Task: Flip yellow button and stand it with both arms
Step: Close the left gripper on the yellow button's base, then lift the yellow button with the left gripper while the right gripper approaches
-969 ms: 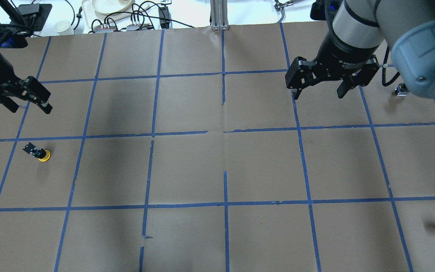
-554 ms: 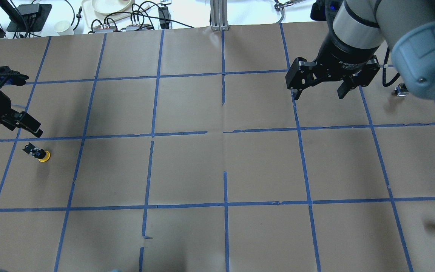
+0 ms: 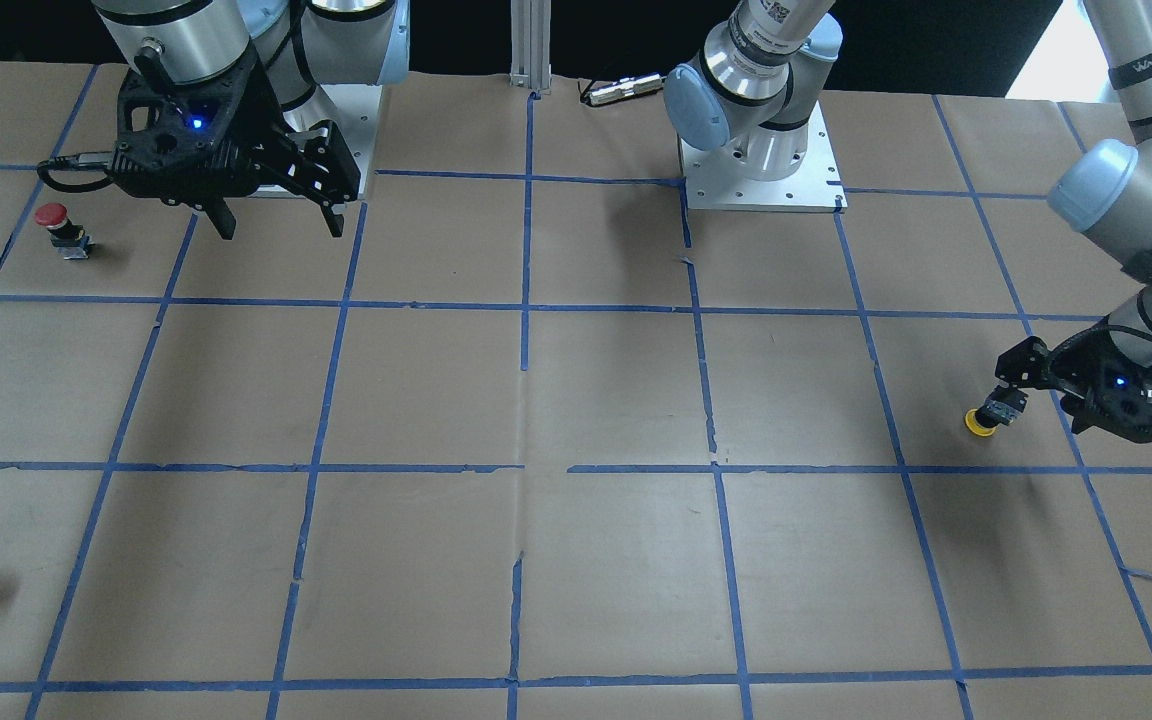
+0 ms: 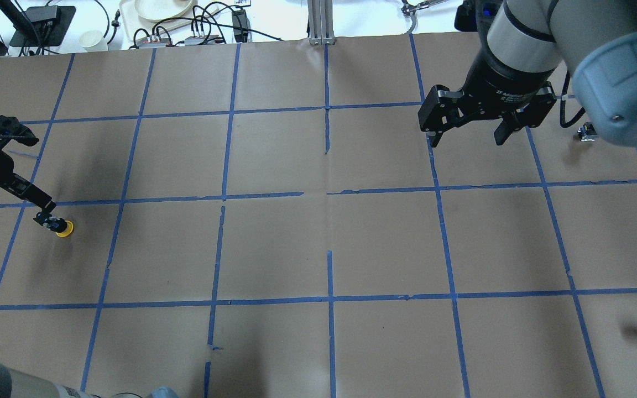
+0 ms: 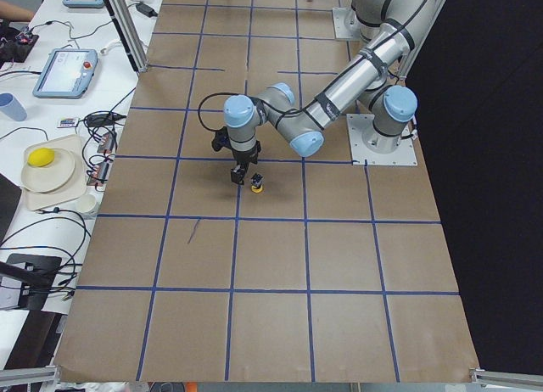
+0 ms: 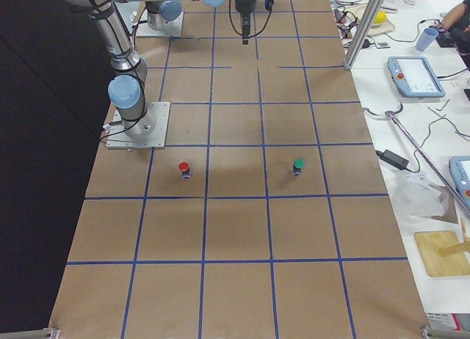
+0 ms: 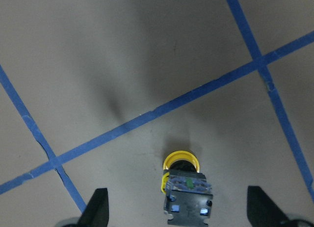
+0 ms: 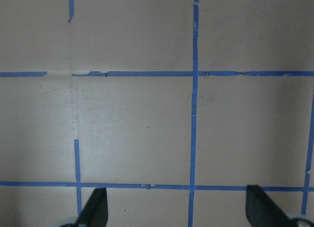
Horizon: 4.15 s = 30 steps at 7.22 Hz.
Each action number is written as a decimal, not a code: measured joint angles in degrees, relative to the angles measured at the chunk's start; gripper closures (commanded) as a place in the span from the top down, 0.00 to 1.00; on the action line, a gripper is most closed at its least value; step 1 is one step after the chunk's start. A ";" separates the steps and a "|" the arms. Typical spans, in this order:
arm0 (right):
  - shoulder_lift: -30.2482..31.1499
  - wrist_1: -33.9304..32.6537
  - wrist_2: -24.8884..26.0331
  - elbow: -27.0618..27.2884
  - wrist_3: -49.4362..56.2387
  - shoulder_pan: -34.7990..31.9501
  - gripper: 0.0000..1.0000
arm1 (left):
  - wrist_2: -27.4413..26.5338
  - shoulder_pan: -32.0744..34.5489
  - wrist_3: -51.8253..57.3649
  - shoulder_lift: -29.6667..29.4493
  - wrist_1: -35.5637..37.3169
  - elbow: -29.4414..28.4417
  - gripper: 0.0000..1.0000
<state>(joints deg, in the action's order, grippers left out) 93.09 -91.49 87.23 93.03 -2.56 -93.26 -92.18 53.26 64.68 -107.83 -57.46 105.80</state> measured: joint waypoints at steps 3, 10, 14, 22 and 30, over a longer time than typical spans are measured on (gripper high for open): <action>0.07 0.02 -0.01 0.05 -0.01 -0.07 1.00 | 0.15 -0.66 2.31 -0.61 1.41 3.01 0.81; 0.02 0.08 0.03 0.13 0.00 -0.08 1.00 | 3.13 -0.17 3.16 0.22 1.23 2.33 0.15; 0.06 0.02 -0.03 0.13 0.01 -0.08 1.00 | 13.13 7.72 -7.56 7.80 -11.28 -0.70 0.12; 0.48 2.30 -15.00 -0.54 0.28 10.11 0.99 | 54.88 20.16 -23.31 14.82 -37.47 -2.43 0.08; 2.67 16.73 -67.44 8.95 -2.60 14.41 0.99 | 86.96 34.38 -39.00 16.56 -42.70 -0.89 0.03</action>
<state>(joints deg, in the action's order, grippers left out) 95.76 -74.76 19.78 101.98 -5.16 -78.85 -5.22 87.64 25.68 -91.27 -100.16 104.92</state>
